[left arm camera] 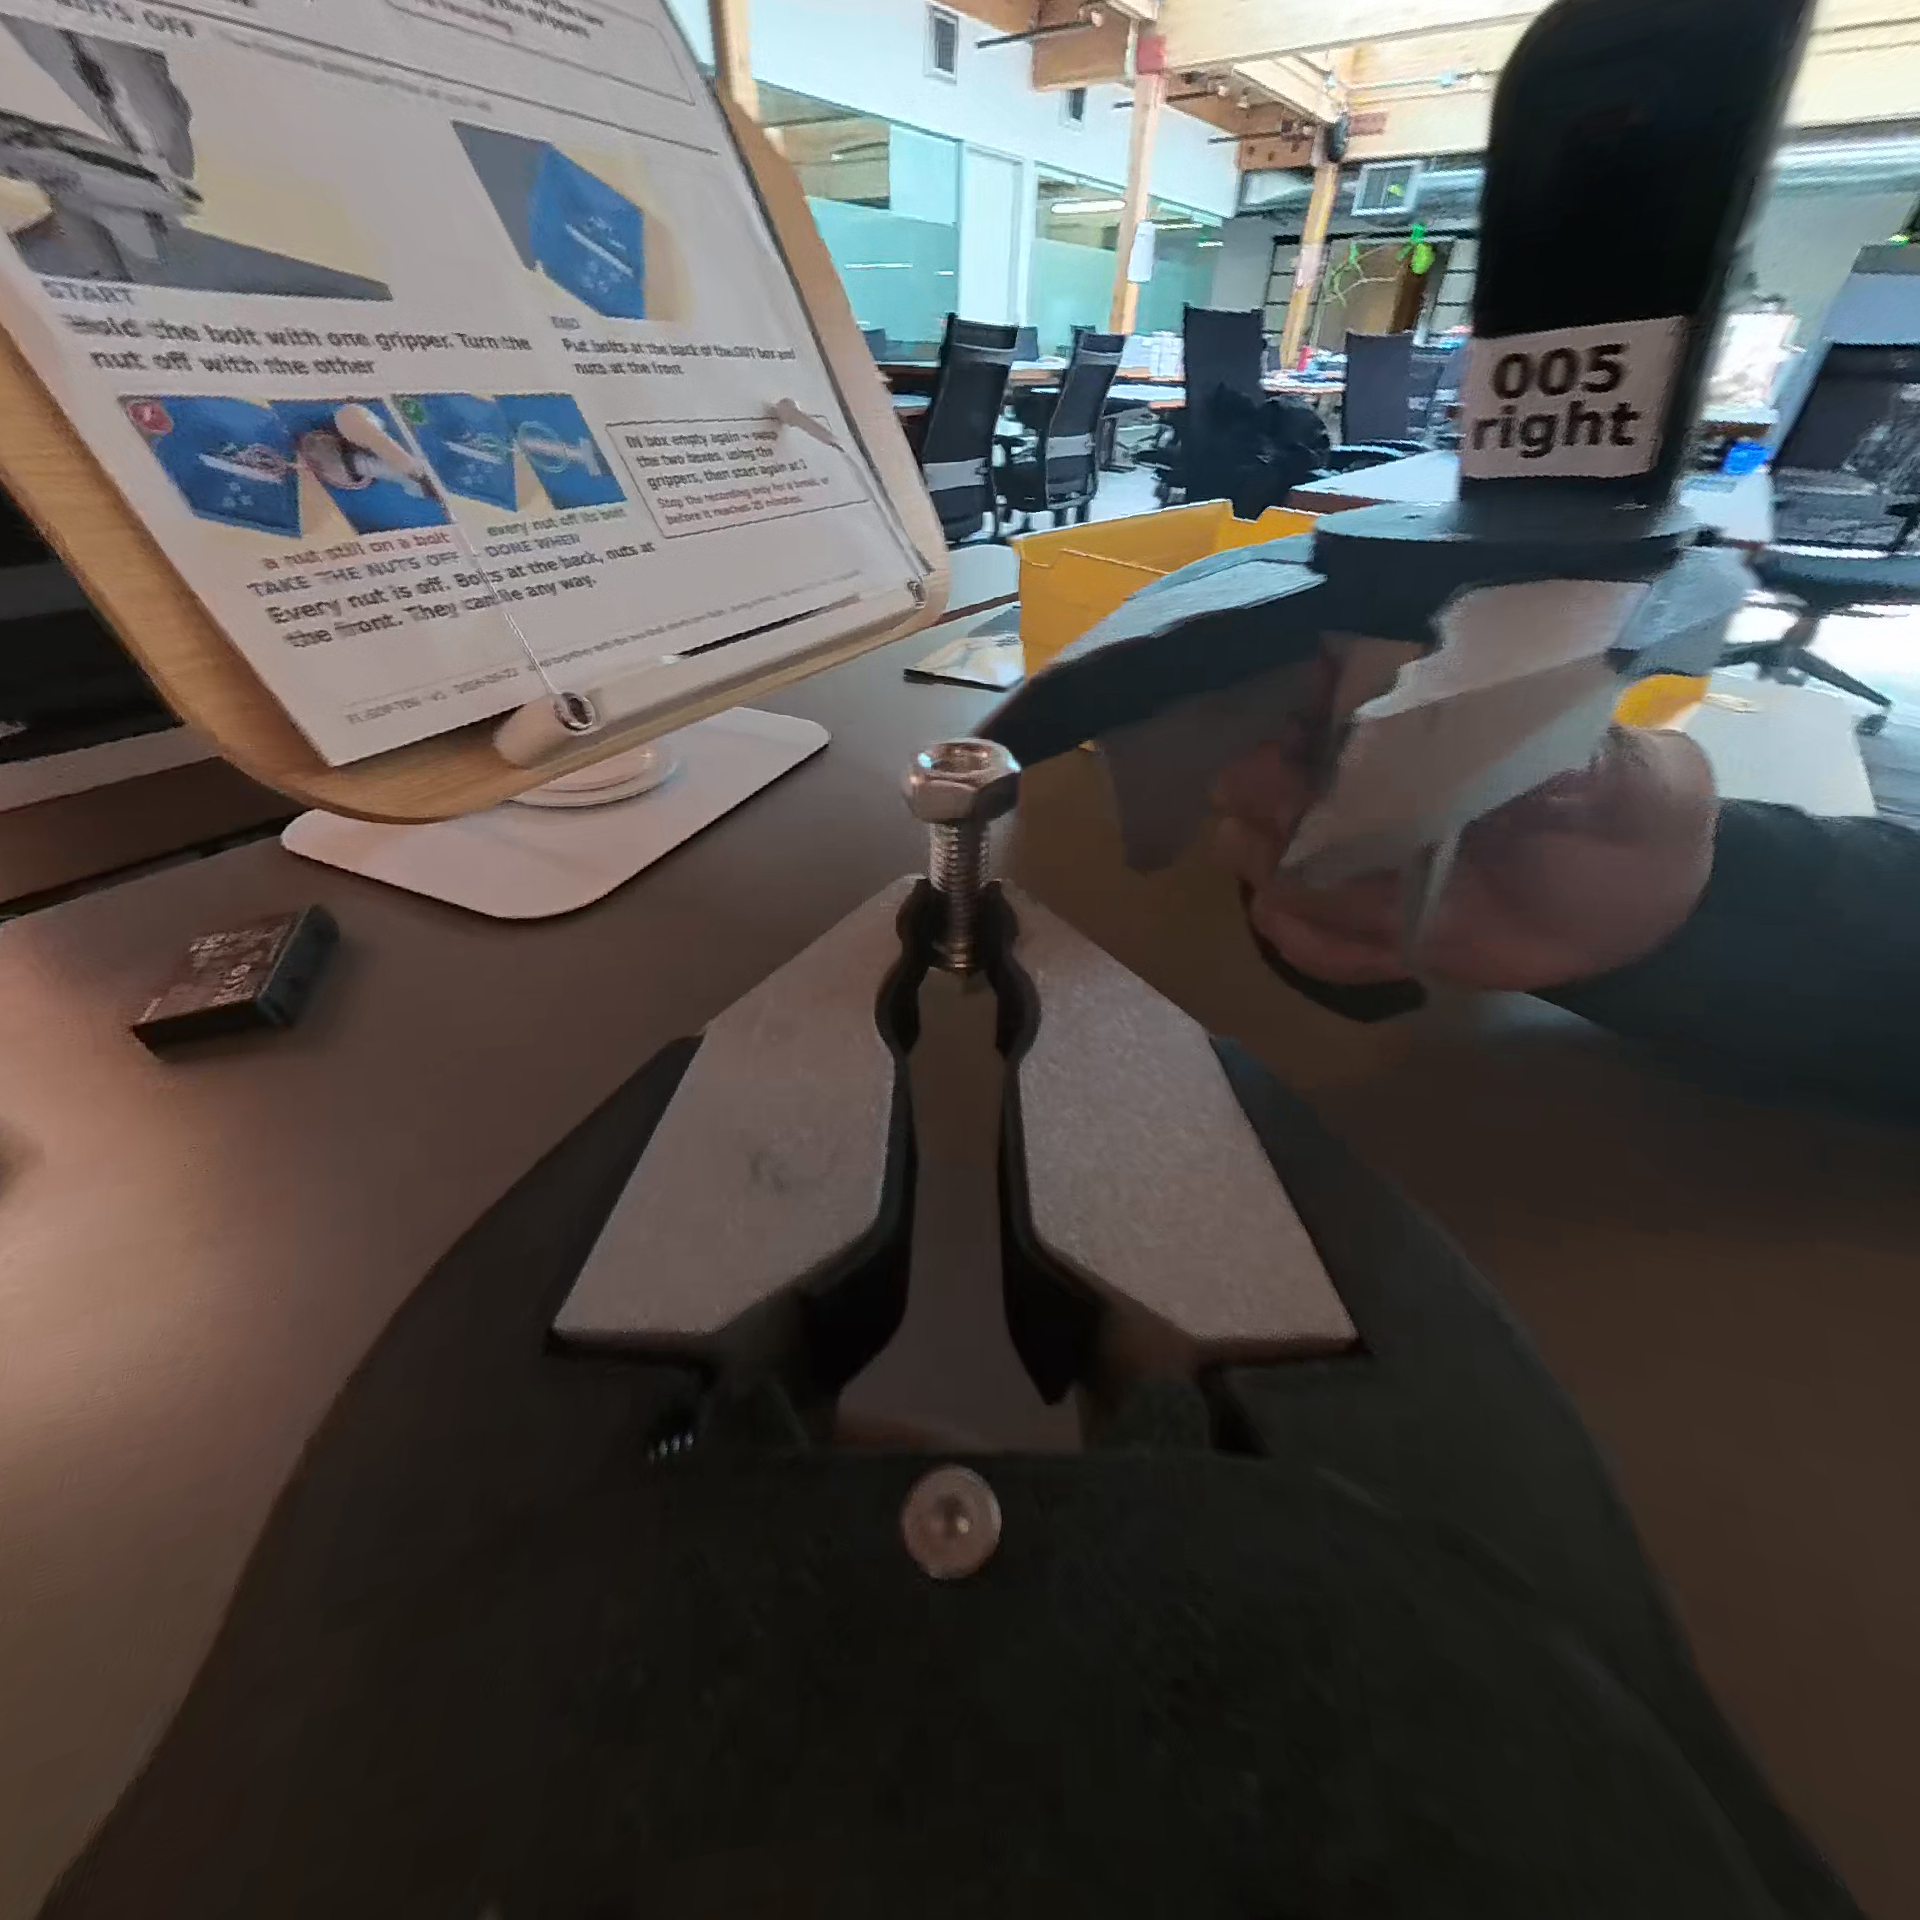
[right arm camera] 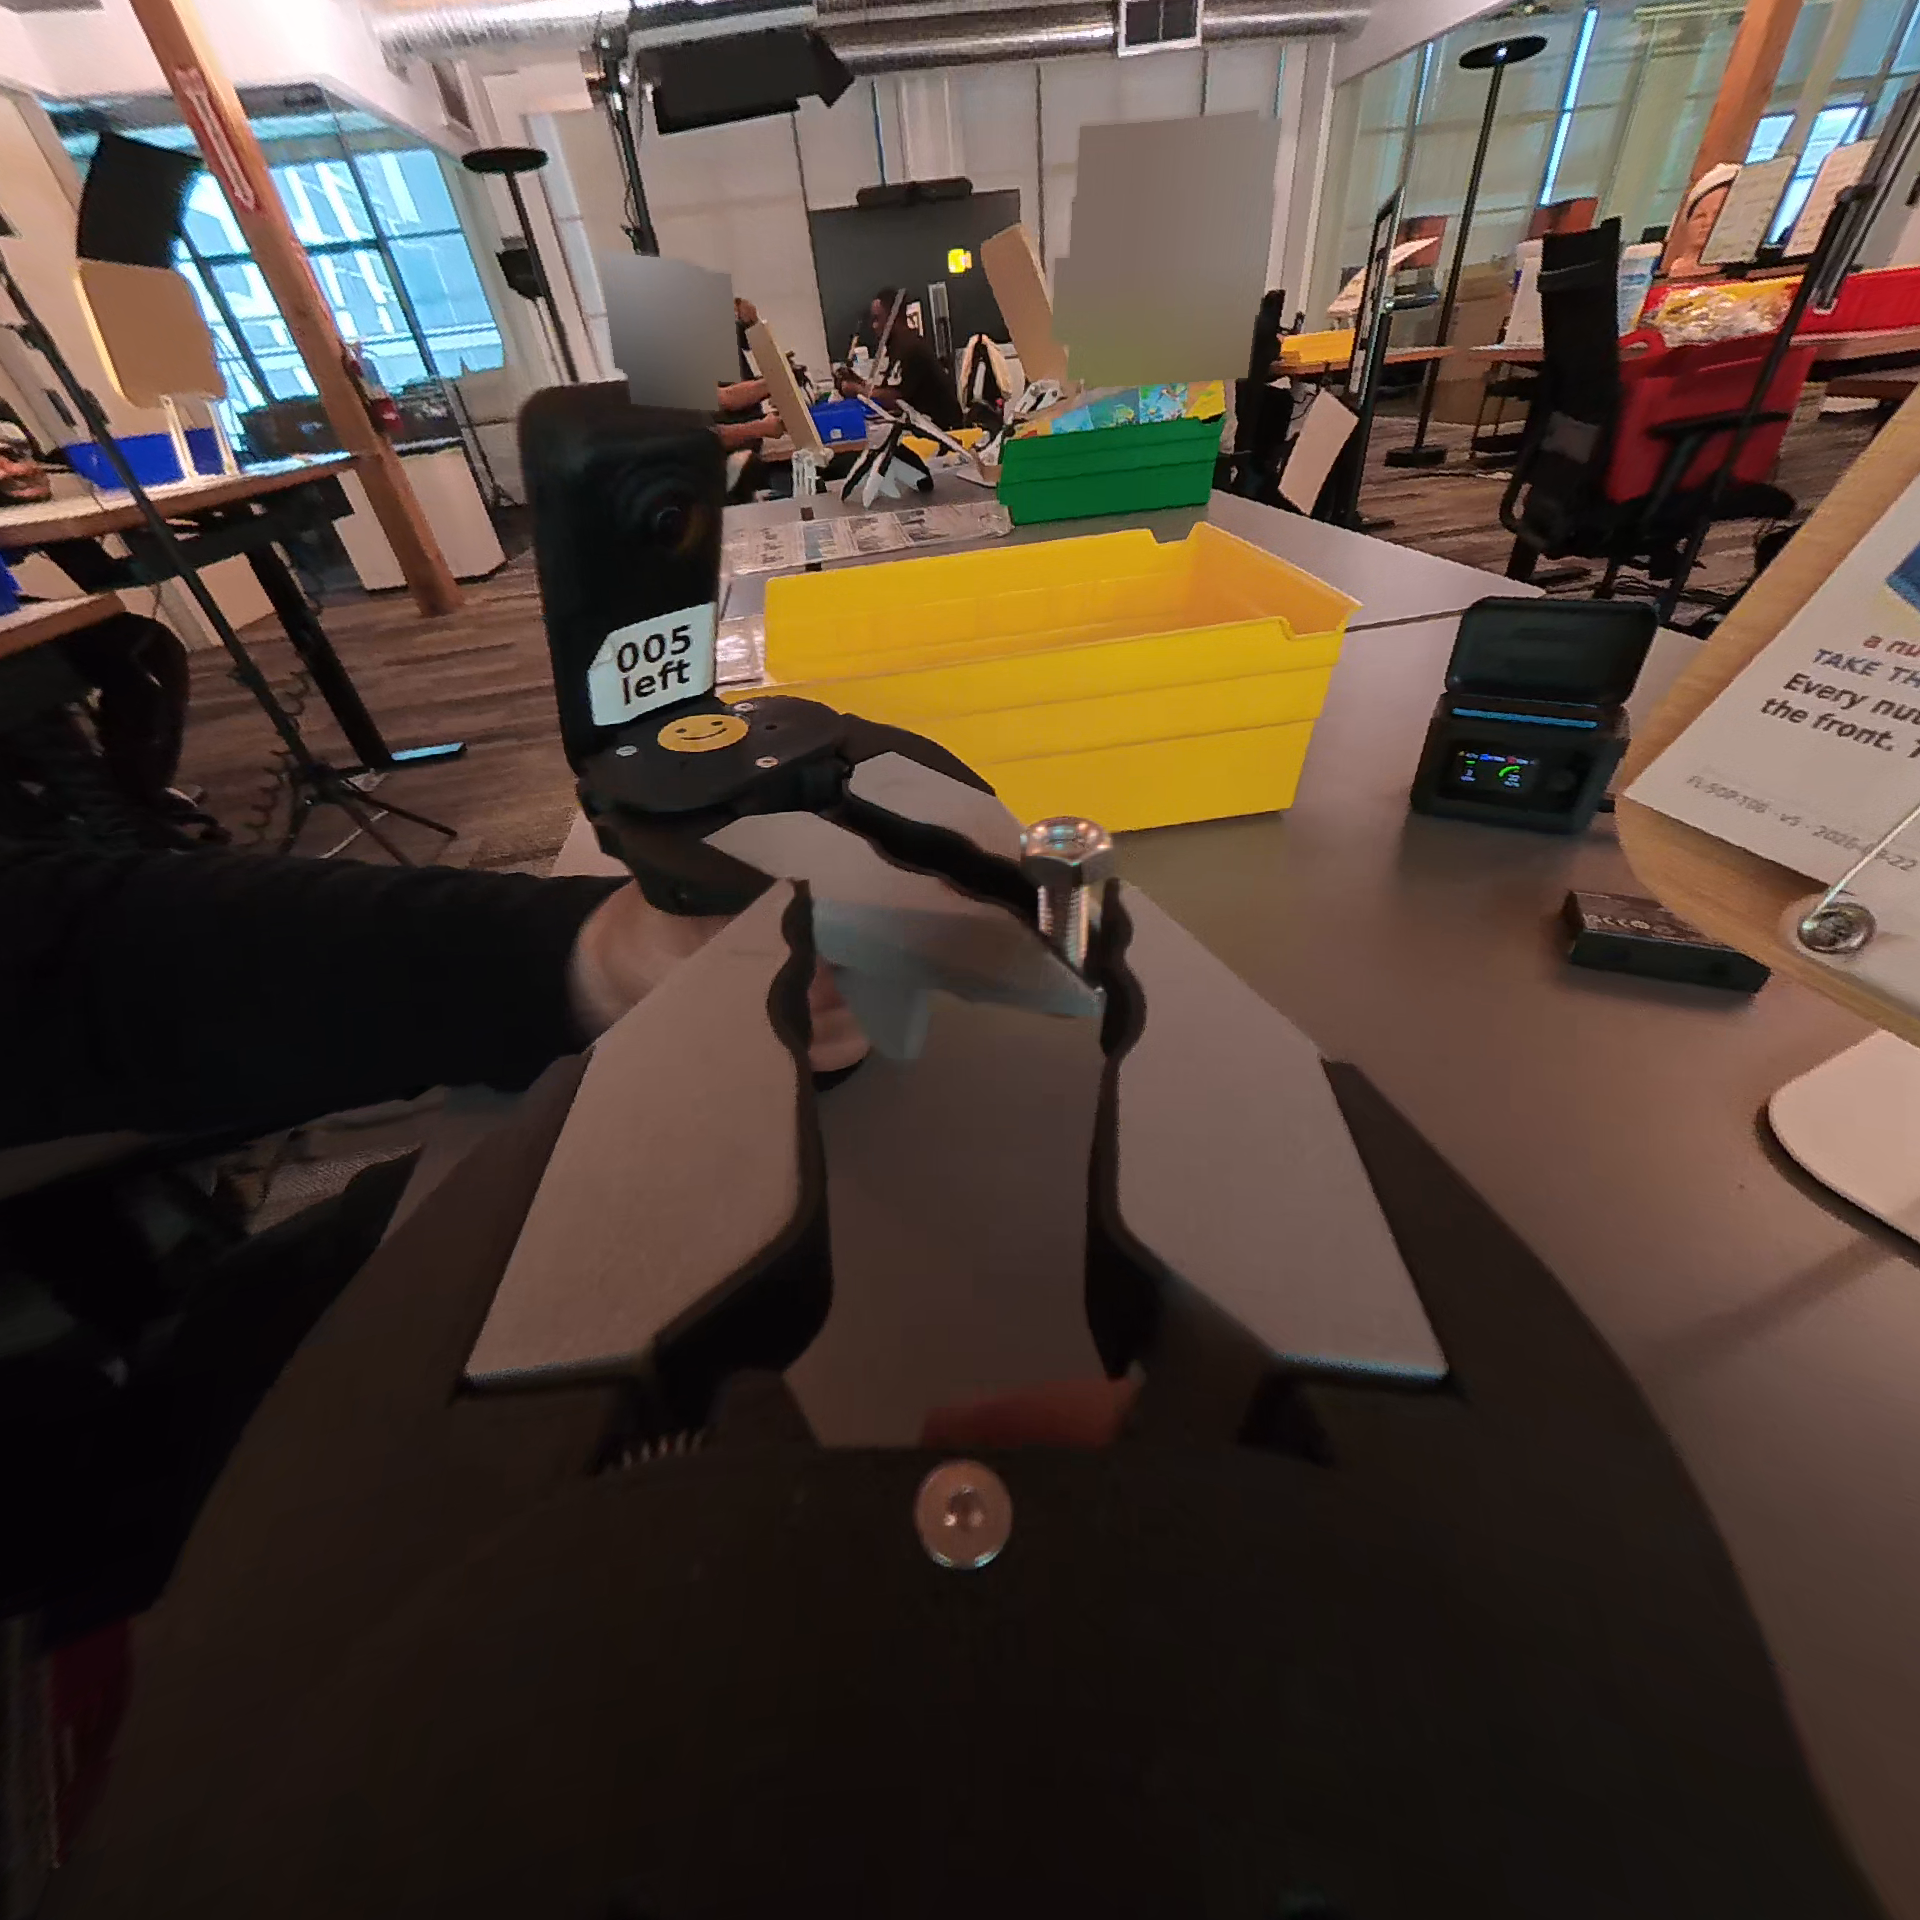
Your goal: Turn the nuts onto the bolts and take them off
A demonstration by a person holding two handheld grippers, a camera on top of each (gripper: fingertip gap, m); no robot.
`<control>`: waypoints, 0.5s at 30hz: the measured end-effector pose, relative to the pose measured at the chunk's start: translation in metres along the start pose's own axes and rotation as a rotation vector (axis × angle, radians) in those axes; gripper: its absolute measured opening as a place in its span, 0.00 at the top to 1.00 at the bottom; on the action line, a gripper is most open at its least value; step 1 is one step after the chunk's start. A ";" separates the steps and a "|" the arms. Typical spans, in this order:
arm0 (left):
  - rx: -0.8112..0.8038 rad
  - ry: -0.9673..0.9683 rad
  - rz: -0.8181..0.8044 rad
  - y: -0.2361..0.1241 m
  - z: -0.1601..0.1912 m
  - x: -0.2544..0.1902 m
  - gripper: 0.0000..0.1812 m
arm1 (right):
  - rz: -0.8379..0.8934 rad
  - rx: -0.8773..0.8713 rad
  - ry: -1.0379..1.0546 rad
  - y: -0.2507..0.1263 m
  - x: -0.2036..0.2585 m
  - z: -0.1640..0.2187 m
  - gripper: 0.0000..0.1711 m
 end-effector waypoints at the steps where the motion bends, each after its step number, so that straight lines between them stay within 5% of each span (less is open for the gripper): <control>1: 0.001 0.008 0.034 0.000 0.000 -0.007 0.96 | 0.003 0.003 -0.001 0.000 0.000 0.001 0.69; 6: 0.030 0.061 0.153 0.003 0.007 -0.034 0.96 | -0.044 0.029 -0.012 0.008 0.009 0.006 0.67; 10: 0.029 -0.017 -0.094 0.003 0.005 0.015 0.96 | 0.018 0.069 -0.051 0.008 0.003 0.010 0.60; 11: 0.024 -0.055 -0.147 0.000 0.004 0.029 0.96 | -0.014 0.061 -0.056 0.007 0.007 0.009 0.72; 15: 0.017 -0.018 -0.115 -0.006 0.002 0.029 0.96 | -0.010 0.028 -0.042 0.004 0.007 0.003 0.71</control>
Point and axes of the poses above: each gripper's, where its closed fingertips meet, y out along the fingers, z out of its underside, x = y × z across the jaws, the point moved 1 cm from there along -y, back along the fingers, and after that the axes turned 7 degrees about -z, right-handed, at the moved point
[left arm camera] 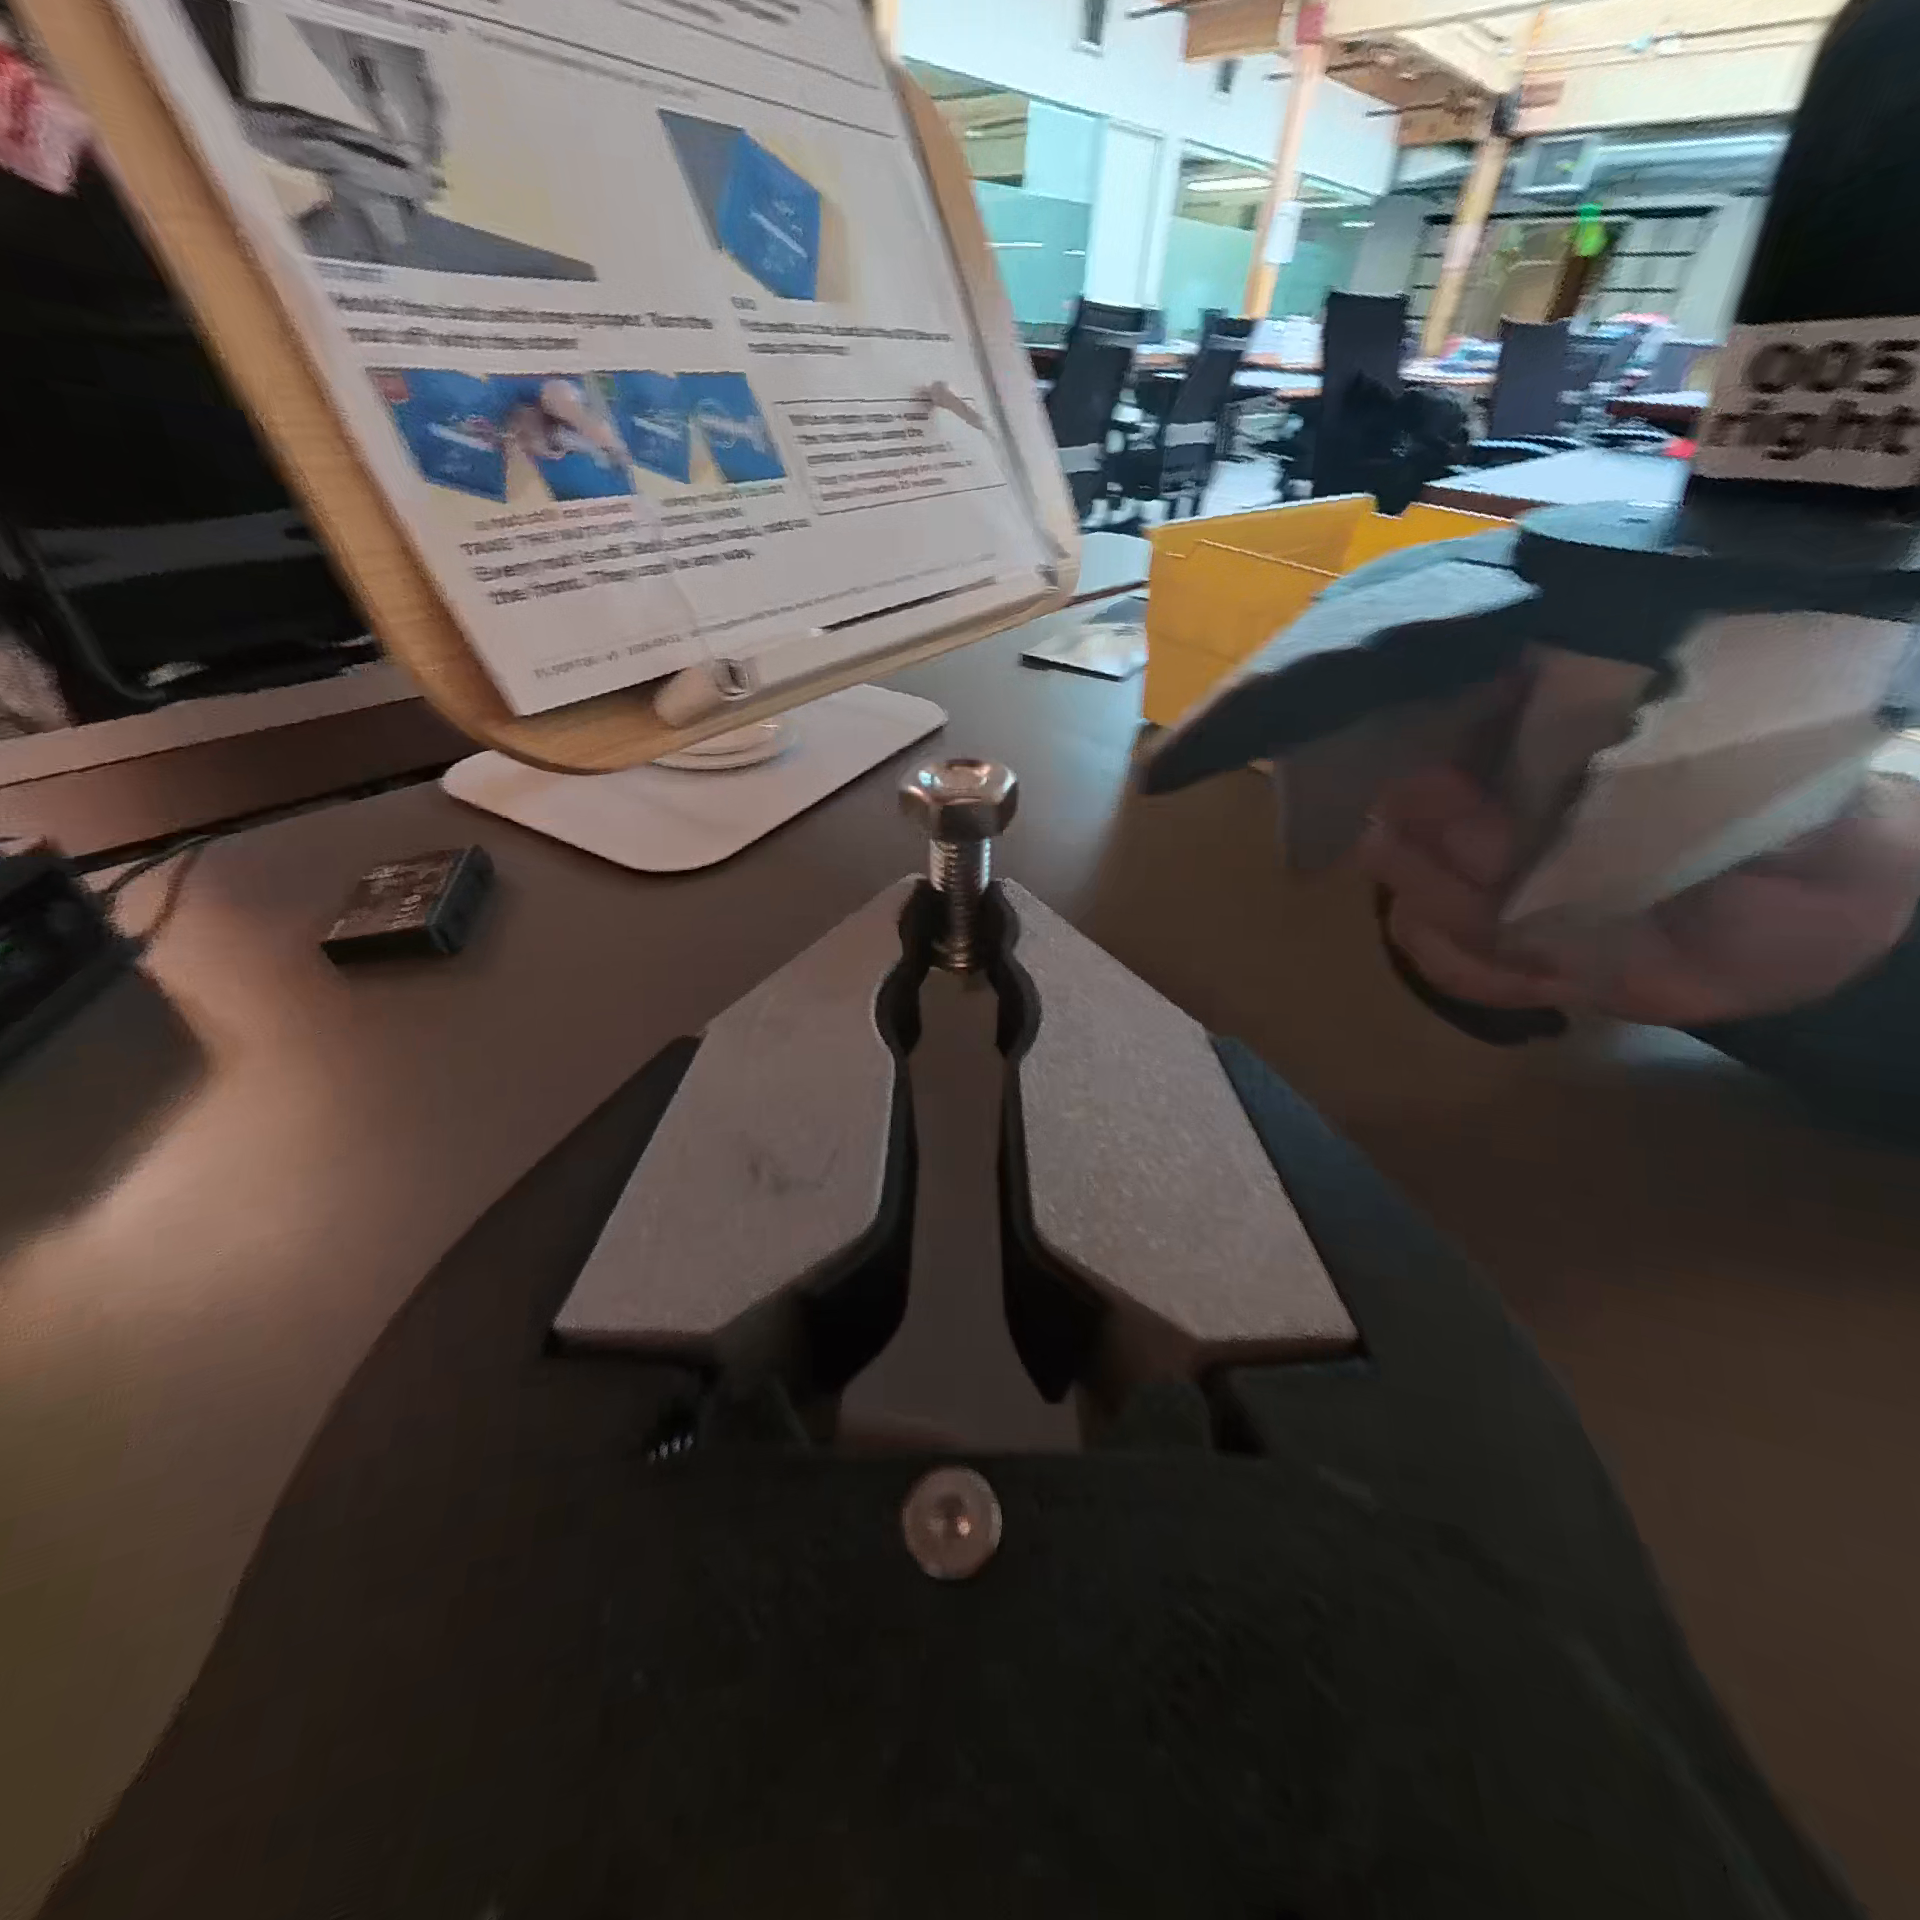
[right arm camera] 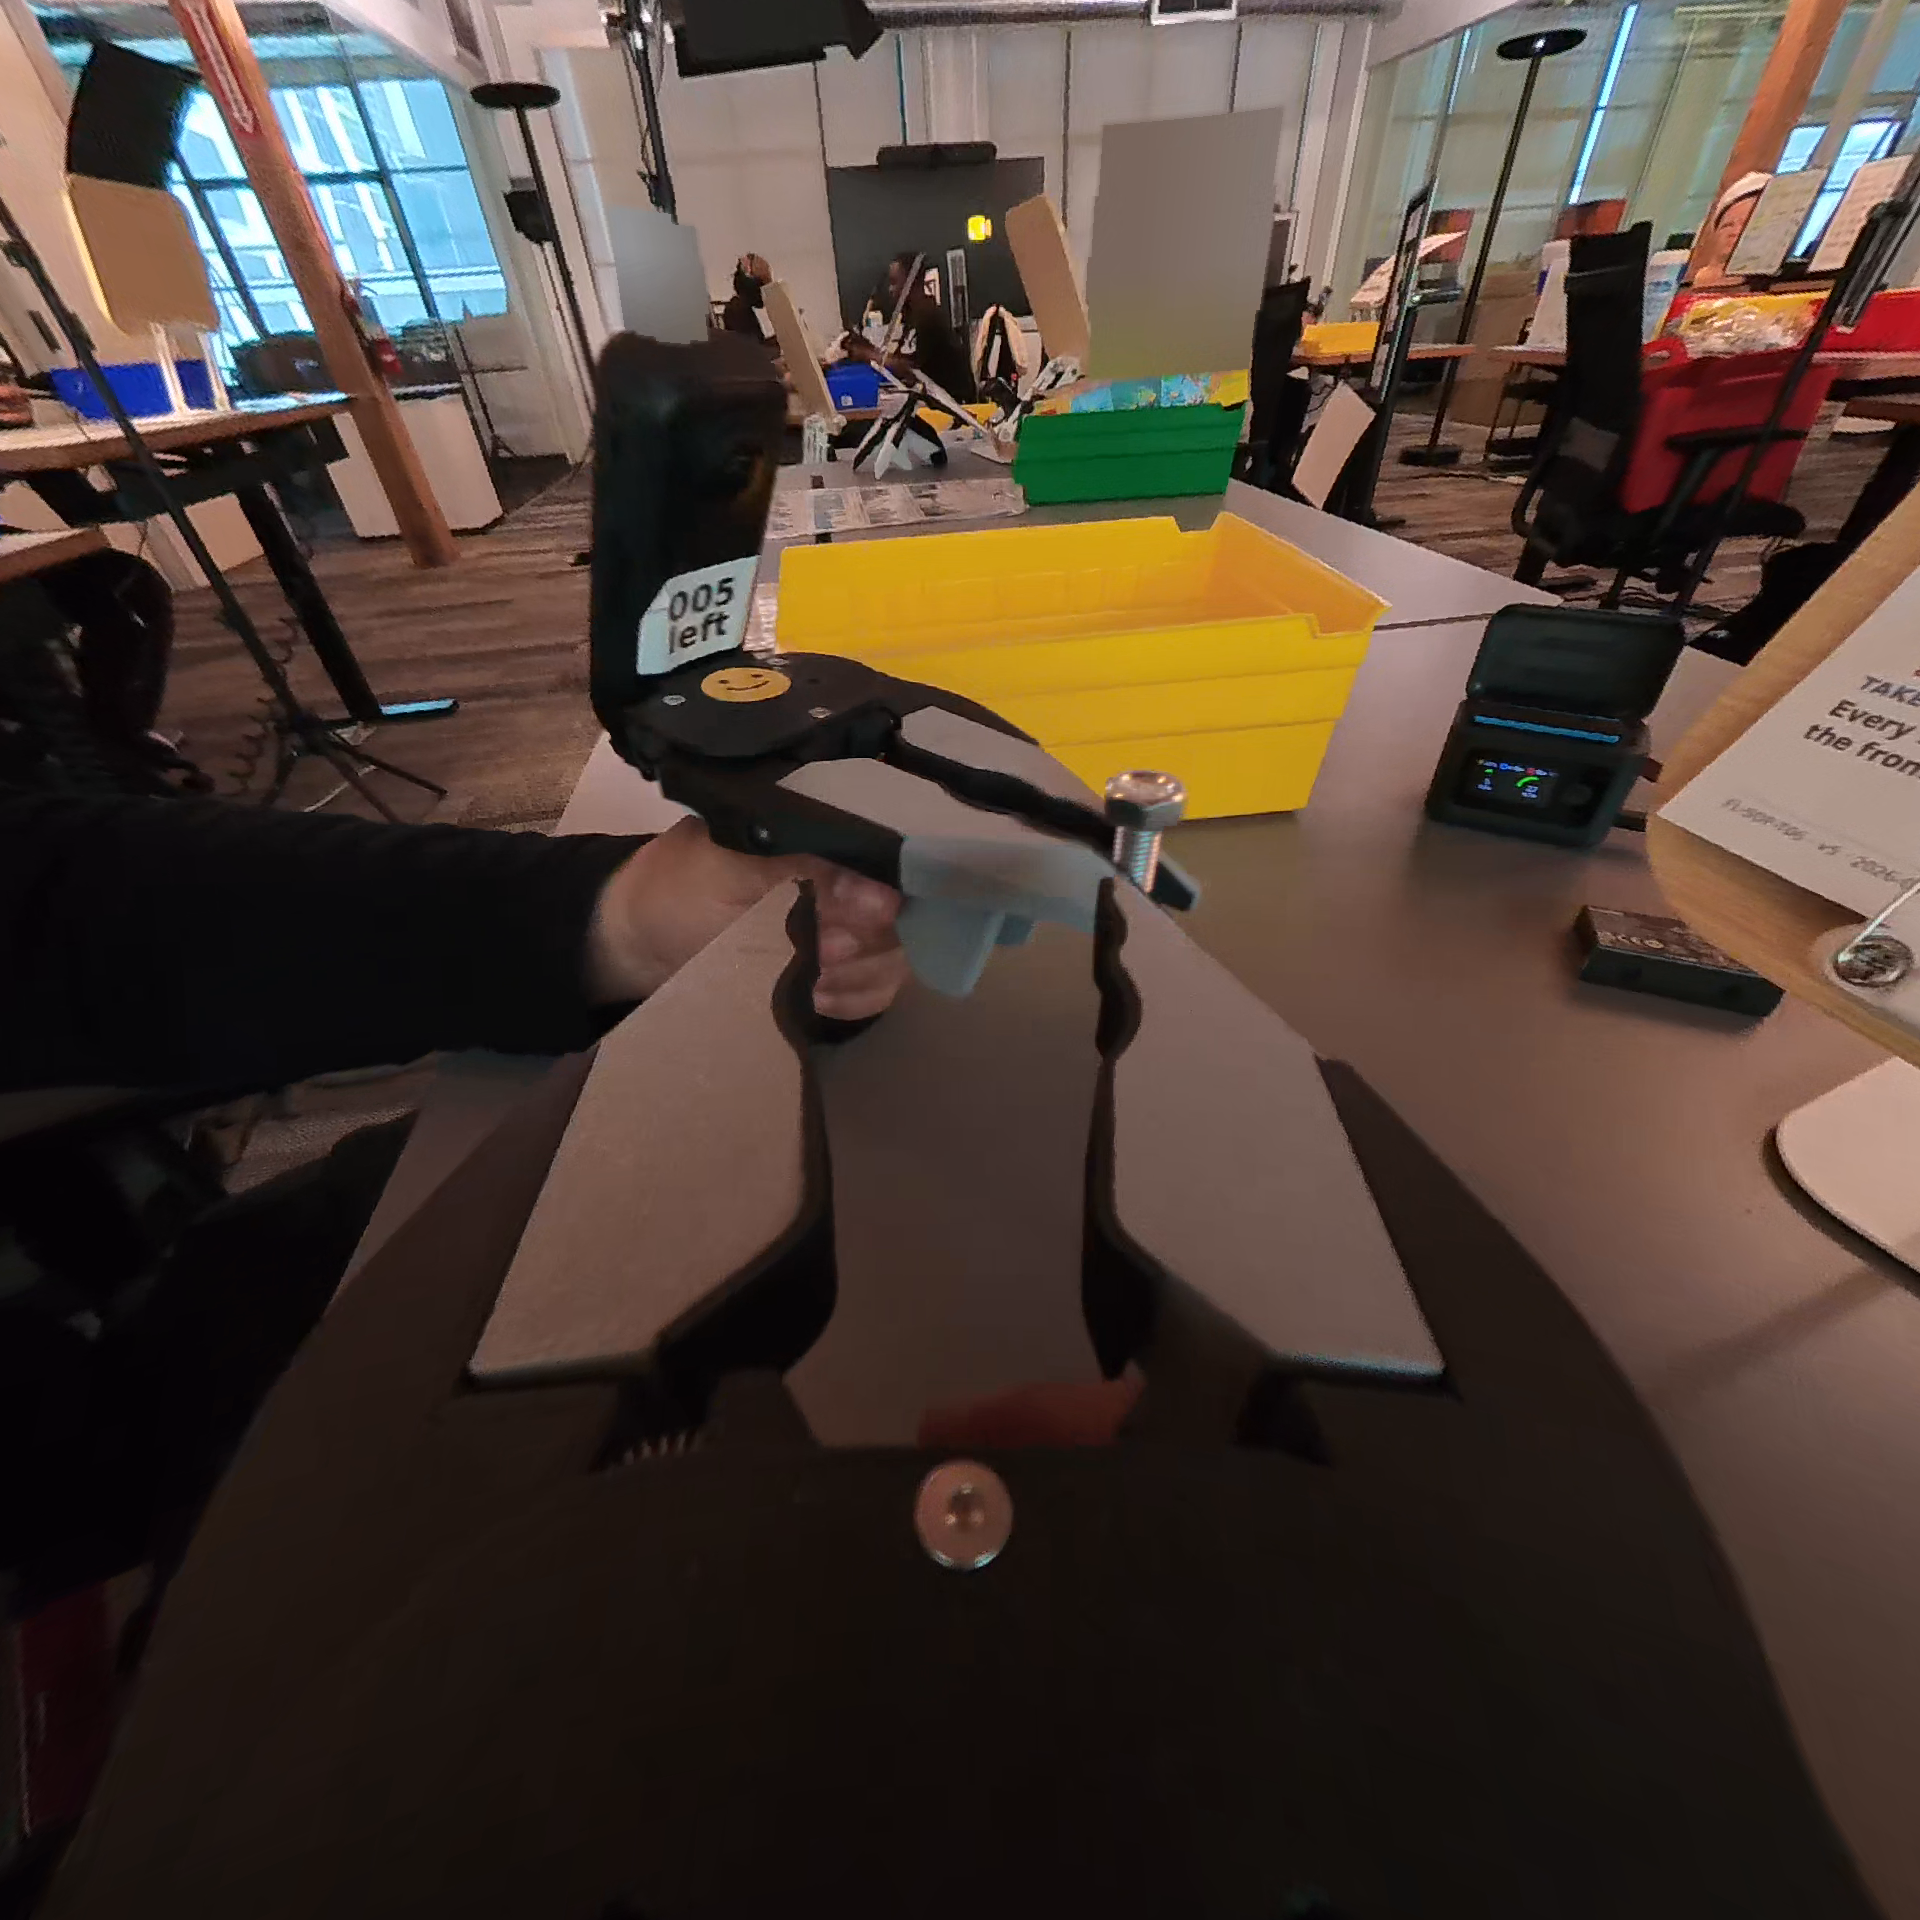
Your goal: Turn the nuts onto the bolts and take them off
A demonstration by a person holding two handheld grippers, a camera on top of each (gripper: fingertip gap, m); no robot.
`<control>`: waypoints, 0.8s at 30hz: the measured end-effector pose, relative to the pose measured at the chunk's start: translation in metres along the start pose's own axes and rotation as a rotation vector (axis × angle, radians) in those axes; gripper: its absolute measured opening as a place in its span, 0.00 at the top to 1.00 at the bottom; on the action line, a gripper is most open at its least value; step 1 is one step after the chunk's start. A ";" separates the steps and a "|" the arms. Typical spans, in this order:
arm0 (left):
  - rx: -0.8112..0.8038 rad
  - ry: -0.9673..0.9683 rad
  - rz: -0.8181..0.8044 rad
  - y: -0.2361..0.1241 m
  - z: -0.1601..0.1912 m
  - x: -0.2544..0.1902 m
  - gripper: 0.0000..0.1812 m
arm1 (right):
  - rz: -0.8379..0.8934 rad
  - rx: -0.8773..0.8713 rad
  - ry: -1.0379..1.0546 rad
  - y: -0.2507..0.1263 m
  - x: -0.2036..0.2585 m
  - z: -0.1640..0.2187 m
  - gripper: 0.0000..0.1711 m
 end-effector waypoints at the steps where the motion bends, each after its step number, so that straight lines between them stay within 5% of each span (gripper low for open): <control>1: 0.004 -0.001 0.065 0.000 0.001 -0.012 0.96 | 0.011 0.003 -0.003 0.000 -0.001 0.001 0.70; 6: 0.032 0.066 0.326 -0.003 0.009 -0.067 0.96 | 0.003 0.020 0.012 0.005 -0.001 0.006 0.66; 11: 0.016 -0.024 0.066 0.005 0.004 -0.015 0.96 | 0.032 0.053 -0.015 0.005 -0.003 0.010 0.62; 12: 0.018 -0.068 0.019 0.004 0.004 -0.001 0.96 | 0.003 0.044 -0.014 0.004 0.001 0.008 0.71; 14: 0.032 -0.074 -0.012 0.003 0.006 0.009 0.96 | -0.004 0.015 0.001 0.003 0.001 0.004 0.72; 21: -0.038 0.077 0.305 -0.006 -0.001 -0.064 0.96 | 0.014 0.024 0.036 0.004 -0.004 0.008 0.65; 24: -0.022 0.119 0.240 -0.001 0.003 -0.059 0.96 | -0.021 0.020 0.022 0.006 0.003 0.006 0.66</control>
Point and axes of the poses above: each gripper's, where its closed fingertips meet, y out along the fingers, z out of its underside, x = y × z across the jaws, the point moved 1 cm from there along -y, back along the fingers, and after that the axes turned 7 degrees about -z, right-handed, at the moved point
